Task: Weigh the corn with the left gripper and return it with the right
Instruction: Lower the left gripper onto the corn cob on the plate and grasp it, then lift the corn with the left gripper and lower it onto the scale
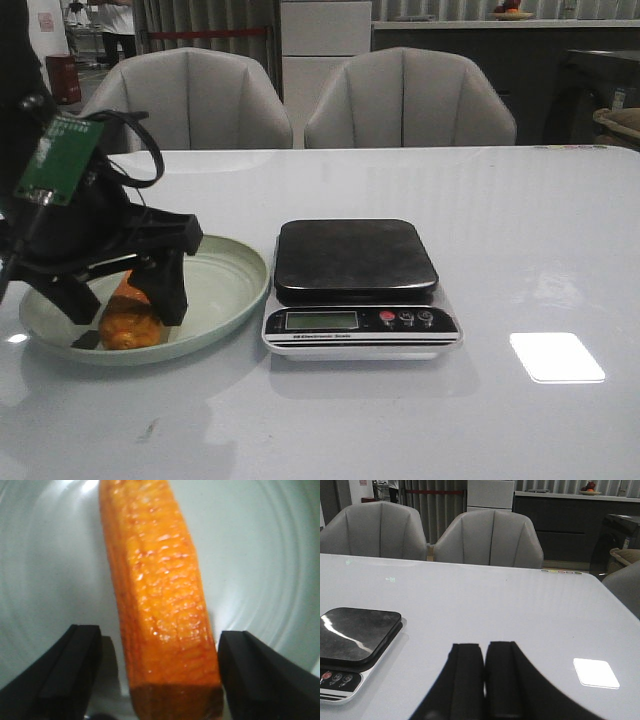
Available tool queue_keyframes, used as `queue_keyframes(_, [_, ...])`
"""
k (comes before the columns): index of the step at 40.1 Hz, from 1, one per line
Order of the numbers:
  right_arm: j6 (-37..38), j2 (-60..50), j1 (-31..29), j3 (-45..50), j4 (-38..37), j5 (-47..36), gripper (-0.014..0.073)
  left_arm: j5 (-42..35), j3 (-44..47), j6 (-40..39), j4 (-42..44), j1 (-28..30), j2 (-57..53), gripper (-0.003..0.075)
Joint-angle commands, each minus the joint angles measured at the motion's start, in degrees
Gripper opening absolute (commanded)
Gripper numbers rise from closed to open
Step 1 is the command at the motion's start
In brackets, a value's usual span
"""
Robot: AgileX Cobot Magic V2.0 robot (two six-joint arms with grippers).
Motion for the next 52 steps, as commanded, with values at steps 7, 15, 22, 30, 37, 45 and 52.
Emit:
queue_keyframes(7, [-0.30, -1.17, -0.15, 0.15, -0.60, -4.81, 0.0166, -2.14, -3.92, -0.03, -1.35, -0.40, -1.60, 0.0118])
queue_keyframes(15, [-0.30, -1.17, -0.15, 0.15, -0.60, -4.81, 0.0166, -1.79, -10.50, 0.47, -1.23, -4.78, -3.45, 0.0113])
queue_keyframes(22, [-0.30, -1.17, -0.15, 0.15, -0.60, -4.81, 0.0166, -3.12, -16.21, 0.47, -1.48, -9.87, -2.76, 0.0114])
queue_keyframes(30, [-0.30, -1.17, -0.15, 0.15, -0.60, -4.81, 0.0166, -2.72, -22.59, 0.47, -5.61, -13.02, 1.72, 0.0114])
queue_keyframes(37, [-0.30, -1.17, -0.15, 0.15, -0.60, -4.81, 0.0166, -1.04, -26.60, 0.47, -7.02, -14.45, 6.77, 0.0143])
queue_keyframes(45, [-0.30, -1.17, -0.15, 0.15, -0.60, -4.81, 0.0166, -0.77, -27.74, 0.47, -8.97, -14.74, 10.18, 0.0306])
queue_keyframes(52, [-0.30, -1.17, -0.15, 0.15, -0.60, -4.81, 0.0166, -0.77, -27.74, 0.47, -8.97, -14.74, 10.69, 0.0529])
